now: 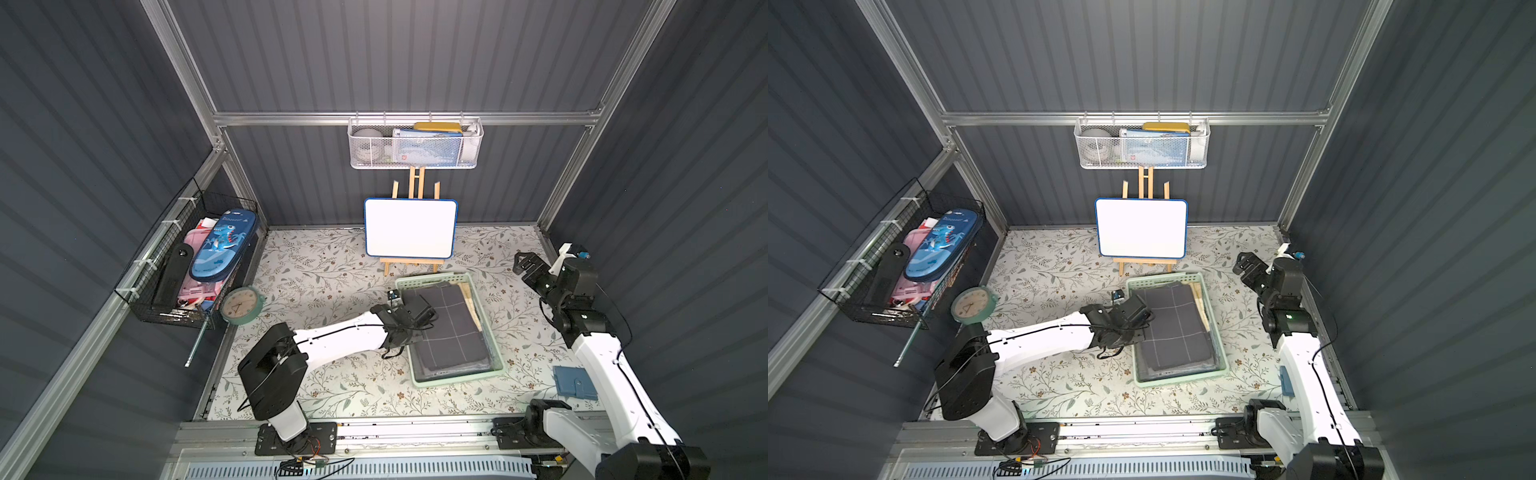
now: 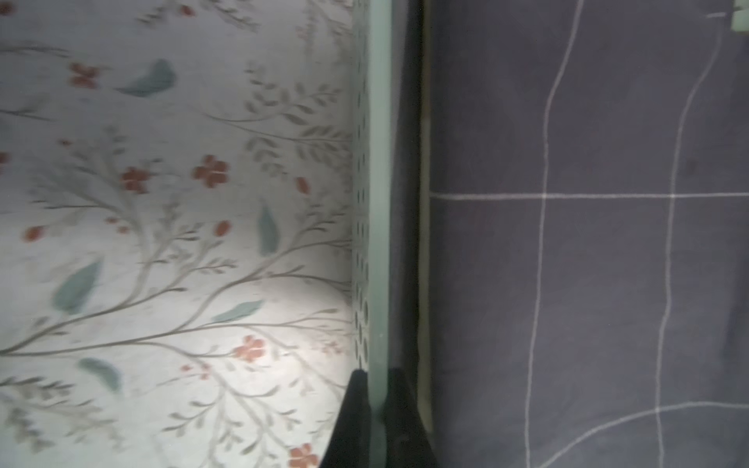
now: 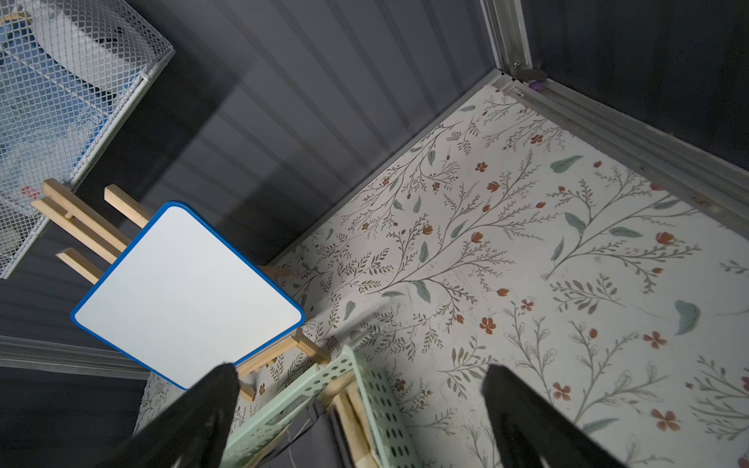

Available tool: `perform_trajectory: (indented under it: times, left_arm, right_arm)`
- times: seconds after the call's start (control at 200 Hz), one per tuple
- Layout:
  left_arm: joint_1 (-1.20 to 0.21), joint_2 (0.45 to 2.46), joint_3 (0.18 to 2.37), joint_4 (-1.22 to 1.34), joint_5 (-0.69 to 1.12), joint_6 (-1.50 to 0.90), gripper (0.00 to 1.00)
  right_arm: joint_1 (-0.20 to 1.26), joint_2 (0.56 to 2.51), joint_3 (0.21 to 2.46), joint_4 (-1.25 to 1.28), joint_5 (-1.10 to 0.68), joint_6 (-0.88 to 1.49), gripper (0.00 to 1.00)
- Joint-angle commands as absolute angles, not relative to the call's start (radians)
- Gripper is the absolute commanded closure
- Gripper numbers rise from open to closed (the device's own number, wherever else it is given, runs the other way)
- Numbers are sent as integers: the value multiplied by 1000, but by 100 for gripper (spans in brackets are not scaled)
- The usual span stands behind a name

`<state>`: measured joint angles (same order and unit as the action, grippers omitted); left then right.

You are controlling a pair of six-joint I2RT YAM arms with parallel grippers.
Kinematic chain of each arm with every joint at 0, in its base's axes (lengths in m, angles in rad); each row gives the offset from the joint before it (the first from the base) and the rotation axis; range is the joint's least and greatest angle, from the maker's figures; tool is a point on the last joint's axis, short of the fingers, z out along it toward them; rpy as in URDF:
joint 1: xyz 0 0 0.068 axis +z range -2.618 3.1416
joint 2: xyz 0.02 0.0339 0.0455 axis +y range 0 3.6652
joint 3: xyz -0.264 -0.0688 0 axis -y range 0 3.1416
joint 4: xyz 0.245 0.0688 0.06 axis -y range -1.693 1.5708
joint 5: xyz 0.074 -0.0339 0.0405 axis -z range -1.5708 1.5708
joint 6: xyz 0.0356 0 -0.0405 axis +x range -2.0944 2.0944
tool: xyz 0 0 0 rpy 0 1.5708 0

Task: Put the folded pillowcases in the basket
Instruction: Move the basket to the center of the board.

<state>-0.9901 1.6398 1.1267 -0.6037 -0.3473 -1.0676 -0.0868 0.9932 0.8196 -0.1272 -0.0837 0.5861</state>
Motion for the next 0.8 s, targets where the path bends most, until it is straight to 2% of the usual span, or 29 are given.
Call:
perform_trajectory:
  times: [0.0, 0.165, 0.295, 0.415, 0.495, 0.585, 0.625, 0.725, 0.795]
  left_arm:
    - [-915, 1590, 1070, -710, -479, -1026, 99]
    - [-832, 1587, 1070, -632, -532, -864, 97]
    - [-807, 1655, 1125, -647, -591, -777, 88]
    - [-805, 1678, 1152, -650, -594, -741, 60]
    - [-805, 1658, 1158, -656, -588, -738, 26]
    - [-805, 1614, 1163, -681, -596, -744, 6]
    - [-805, 1593, 1174, -710, -617, -760, 1]
    - [-808, 1523, 1207, -770, -683, -811, 0]
    - [-809, 1465, 1204, -784, -801, -867, 0]
  right_arm:
    - [-80, 993, 808, -123, -90, 579, 1]
    - [-80, 990, 810, -127, -86, 575, 1]
    - [-79, 991, 812, -130, -91, 573, 1]
    - [-79, 991, 811, -133, -83, 568, 1]
    - [-78, 995, 809, -130, -81, 565, 1]
    - [-78, 1004, 811, -126, -90, 559, 1]
    - [-78, 1012, 811, -127, -92, 552, 1]
    - [-74, 1037, 815, -132, -88, 524, 1]
    - [-62, 1052, 811, -129, -47, 495, 1]
